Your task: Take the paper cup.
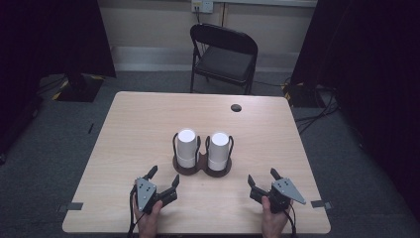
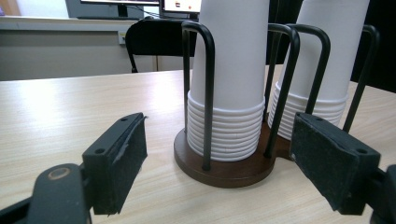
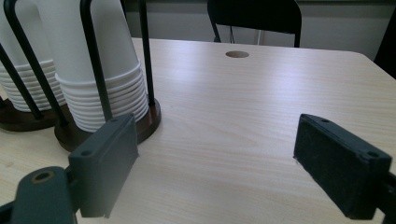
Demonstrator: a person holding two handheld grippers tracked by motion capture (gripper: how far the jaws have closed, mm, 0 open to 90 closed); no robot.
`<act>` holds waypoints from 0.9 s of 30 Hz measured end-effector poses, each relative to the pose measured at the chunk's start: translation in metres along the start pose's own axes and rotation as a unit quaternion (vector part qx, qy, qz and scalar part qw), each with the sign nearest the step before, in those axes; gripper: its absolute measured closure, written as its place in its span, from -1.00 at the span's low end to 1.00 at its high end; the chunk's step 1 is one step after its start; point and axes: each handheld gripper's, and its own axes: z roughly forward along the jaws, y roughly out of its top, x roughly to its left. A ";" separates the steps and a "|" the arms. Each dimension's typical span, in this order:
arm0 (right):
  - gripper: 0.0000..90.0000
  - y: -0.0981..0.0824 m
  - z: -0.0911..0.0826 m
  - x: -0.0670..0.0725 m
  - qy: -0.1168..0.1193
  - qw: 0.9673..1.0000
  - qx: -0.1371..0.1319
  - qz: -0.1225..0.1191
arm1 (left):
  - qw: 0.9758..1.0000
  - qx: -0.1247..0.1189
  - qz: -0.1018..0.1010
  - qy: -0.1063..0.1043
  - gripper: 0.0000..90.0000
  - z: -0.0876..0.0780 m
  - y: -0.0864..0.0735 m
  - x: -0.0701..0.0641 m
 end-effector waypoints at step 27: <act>-0.55 0.013 0.006 0.014 0.086 0.996 -0.007 0.029 | 1.000 -0.002 0.000 0.001 -0.60 0.001 0.000 0.000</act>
